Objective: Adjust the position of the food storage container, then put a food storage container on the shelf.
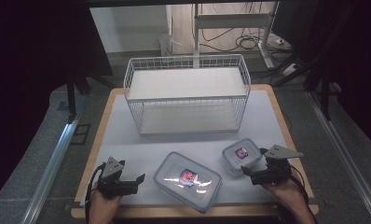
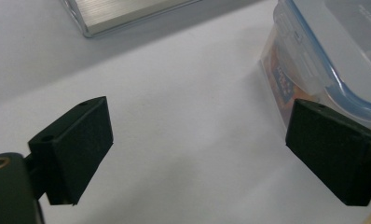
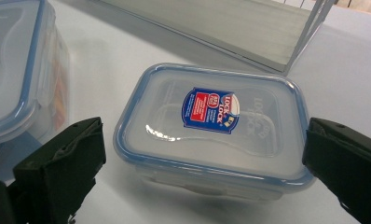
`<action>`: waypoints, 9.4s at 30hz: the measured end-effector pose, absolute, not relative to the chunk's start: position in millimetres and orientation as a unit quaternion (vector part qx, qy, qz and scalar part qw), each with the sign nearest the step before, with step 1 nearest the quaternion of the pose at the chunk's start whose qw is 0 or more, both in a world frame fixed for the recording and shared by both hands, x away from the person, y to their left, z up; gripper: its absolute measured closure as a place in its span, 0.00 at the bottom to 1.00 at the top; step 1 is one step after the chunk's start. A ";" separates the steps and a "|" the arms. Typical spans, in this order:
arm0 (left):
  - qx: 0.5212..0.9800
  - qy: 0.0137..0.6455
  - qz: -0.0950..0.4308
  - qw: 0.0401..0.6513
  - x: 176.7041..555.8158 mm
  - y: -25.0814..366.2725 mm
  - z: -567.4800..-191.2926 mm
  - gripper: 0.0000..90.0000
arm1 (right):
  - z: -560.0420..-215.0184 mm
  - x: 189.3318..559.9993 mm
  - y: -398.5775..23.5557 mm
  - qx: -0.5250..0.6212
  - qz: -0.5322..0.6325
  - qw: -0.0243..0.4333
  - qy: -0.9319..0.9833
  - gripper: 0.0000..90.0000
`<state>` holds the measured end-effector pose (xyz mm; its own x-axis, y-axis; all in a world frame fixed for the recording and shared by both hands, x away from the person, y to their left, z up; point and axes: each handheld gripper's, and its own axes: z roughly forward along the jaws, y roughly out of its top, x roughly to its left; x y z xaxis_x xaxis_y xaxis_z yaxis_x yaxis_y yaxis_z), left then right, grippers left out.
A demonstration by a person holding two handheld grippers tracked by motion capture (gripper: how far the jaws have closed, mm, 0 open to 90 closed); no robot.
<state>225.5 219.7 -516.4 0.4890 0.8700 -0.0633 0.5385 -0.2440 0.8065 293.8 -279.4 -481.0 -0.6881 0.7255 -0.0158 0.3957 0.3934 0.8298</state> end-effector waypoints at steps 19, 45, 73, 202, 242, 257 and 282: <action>0.751 0.468 0.224 0.409 226.2 225.0 -518.0 0.05 | -481.5 294.8 -280.9 0.350 0.437 0.162 0.813 0.18; 0.754 0.458 0.239 0.406 222.9 223.3 -516.7 0.06 | -471.0 264.7 -244.7 0.259 0.441 0.082 0.855 1.00; 0.763 0.453 0.236 0.396 223.5 219.2 -518.5 0.06 | -493.5 258.9 -226.9 0.268 0.404 0.077 0.871 1.00; 0.792 0.448 0.180 0.374 230.7 189.6 -521.4 0.58 | -490.8 291.8 -221.3 0.284 0.364 0.127 0.878 0.74; 0.768 0.430 0.117 0.461 241.5 190.9 -493.2 0.03 | -476.1 291.9 -230.5 0.307 0.433 0.080 0.844 0.25; 0.791 0.403 -0.029 0.459 276.5 155.4 -515.6 0.04 | -494.0 304.1 -199.9 0.329 0.424 -0.026 0.843 0.12; 0.769 0.410 -0.042 0.488 254.8 168.9 -508.4 0.38 | -491.5 296.7 -211.0 0.355 0.453 -0.087 0.813 0.44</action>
<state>254.8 168.9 -508.4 0.6601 0.5898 -0.4652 0.6719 -0.1866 0.7167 296.7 -211.0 -491.5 -0.7332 0.4975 0.4636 0.6559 0.3375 0.6752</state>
